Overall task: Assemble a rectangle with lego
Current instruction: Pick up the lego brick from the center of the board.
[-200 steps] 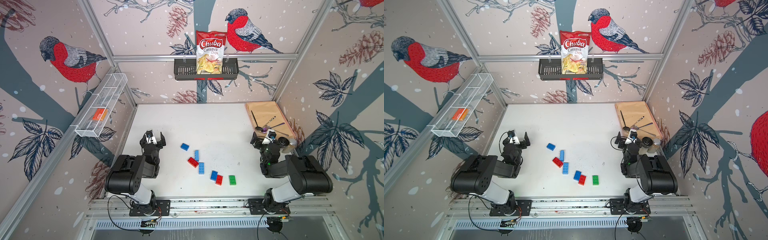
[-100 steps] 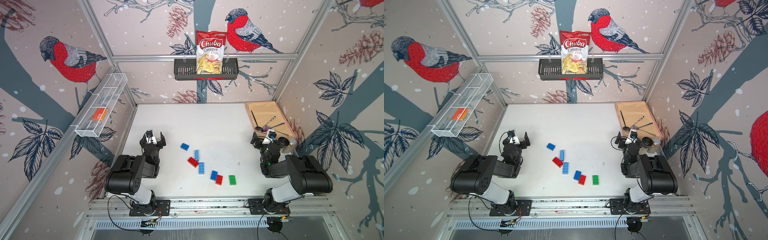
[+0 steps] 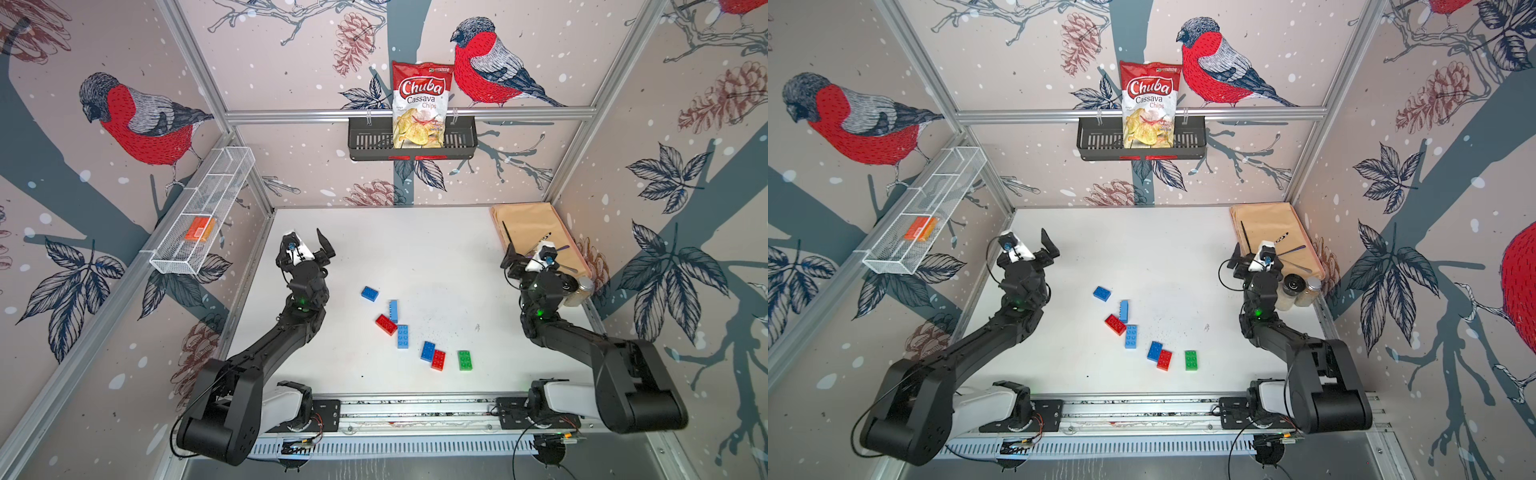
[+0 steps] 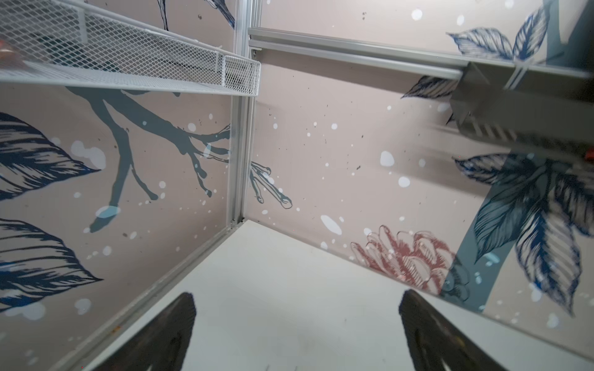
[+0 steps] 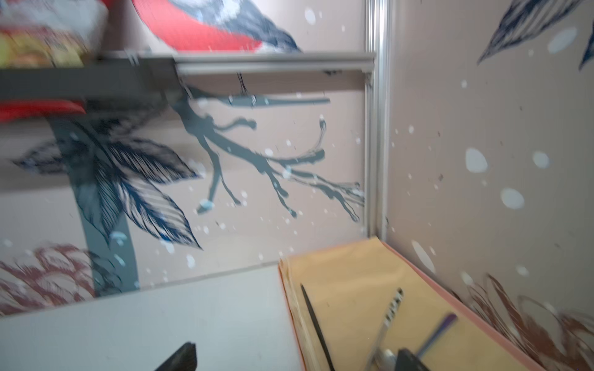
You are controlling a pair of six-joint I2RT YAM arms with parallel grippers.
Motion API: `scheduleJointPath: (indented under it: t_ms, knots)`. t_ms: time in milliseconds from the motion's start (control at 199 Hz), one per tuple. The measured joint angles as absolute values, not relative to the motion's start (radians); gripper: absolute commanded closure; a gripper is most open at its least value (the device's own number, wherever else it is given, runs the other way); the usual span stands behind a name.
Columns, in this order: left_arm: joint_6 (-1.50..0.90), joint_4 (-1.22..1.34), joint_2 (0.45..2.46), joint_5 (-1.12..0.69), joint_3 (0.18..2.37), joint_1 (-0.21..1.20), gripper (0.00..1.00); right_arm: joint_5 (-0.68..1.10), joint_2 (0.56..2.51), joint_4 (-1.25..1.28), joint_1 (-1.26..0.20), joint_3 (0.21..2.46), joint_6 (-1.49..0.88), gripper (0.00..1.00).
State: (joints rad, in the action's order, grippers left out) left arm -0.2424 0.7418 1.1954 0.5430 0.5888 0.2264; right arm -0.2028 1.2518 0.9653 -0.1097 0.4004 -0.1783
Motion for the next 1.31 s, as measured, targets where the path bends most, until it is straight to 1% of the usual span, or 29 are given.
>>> scheduleJointPath:
  t_ms: [50,121,176,241,322,392,452,533,688,789,950,1070,1141,1306]
  knots:
    - [-0.31,0.686,1.185,0.476,0.625,0.215,0.01,-0.153,1.217,0.895,-0.089,0.444,-0.28,0.0]
    - [-0.372,0.671,1.171,0.346,0.62,0.212,0.02,-0.024,1.206,0.847,-0.059,0.475,-0.377,0.0]
    - [-0.401,0.649,1.173,0.26,0.618,0.226,0.03,0.058,1.207,0.805,-0.067,0.483,-0.424,0.01]
    - [-0.415,0.571,1.197,0.219,0.666,0.269,0.05,0.12,1.209,0.733,-0.104,0.505,-0.451,0.02]
    - [-0.413,0.446,1.261,0.19,0.788,0.344,0.07,0.11,1.221,0.63,-0.185,0.573,-0.447,0.04]
    - [-0.415,0.334,1.318,0.178,0.867,0.399,0.09,0.07,1.259,0.545,-0.262,0.656,-0.426,0.08]
    - [-0.42,0.239,1.359,0.15,0.898,0.437,0.12,0.038,1.306,0.477,-0.294,0.713,-0.416,0.12]
    - [-0.421,0.118,1.396,0.097,0.907,0.477,0.13,0.009,1.366,0.379,-0.313,0.77,-0.41,0.16]
    - [-0.389,-0.02,1.401,-0.001,0.92,0.562,0.13,0.001,1.453,0.195,-0.367,0.873,-0.395,0.16]
    - [-0.332,-0.1,1.419,-0.032,0.976,0.659,0.13,-0.009,1.473,0.1,-0.403,0.917,-0.391,0.14]
    - [-0.279,-0.287,1.559,0.006,1.129,0.861,0.15,-0.098,1.477,-0.006,-0.364,0.944,-0.401,0.13]
    - [-0.28,-0.41,1.618,0.007,1.15,0.982,0.16,-0.129,1.481,-0.033,-0.31,0.936,-0.43,0.13]
    - [-0.288,-0.453,1.624,-0.006,1.147,1.014,0.17,-0.137,1.492,-0.038,-0.294,0.924,-0.45,0.13]
    - [-0.344,-0.501,1.607,0.015,1.141,1.015,0.18,-0.102,1.525,-0.054,-0.288,0.911,-0.463,0.13]
